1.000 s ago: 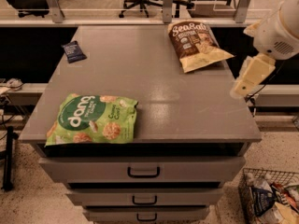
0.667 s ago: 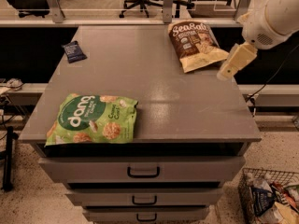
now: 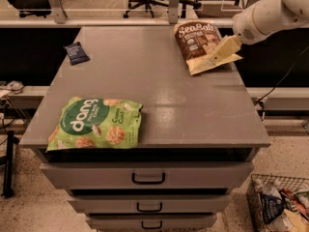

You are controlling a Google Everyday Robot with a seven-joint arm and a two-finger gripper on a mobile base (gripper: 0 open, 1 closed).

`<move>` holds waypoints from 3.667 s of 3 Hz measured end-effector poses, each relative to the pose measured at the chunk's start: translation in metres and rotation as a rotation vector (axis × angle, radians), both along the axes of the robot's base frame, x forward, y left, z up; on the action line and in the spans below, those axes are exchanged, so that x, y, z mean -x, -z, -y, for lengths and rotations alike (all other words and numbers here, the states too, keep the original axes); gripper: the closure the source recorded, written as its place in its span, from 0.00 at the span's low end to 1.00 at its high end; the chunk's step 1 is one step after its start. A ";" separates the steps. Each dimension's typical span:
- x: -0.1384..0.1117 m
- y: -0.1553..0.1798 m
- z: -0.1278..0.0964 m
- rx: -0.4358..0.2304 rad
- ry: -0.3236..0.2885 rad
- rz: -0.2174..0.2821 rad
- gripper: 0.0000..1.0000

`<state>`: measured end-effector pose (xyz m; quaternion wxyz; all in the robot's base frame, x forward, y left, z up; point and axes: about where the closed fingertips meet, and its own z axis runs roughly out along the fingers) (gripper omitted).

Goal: Move brown chip bag near rxbar blueberry

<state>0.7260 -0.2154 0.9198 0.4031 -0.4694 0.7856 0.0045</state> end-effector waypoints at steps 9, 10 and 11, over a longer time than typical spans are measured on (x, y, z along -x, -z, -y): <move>-0.013 0.009 -0.052 -0.189 -0.068 -0.098 1.00; -0.002 -0.060 -0.043 -0.151 -0.082 0.070 1.00; -0.002 -0.060 -0.043 -0.151 -0.083 0.070 1.00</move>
Offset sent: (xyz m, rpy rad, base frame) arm 0.0568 0.0290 -0.0528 0.2604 0.1968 -0.0561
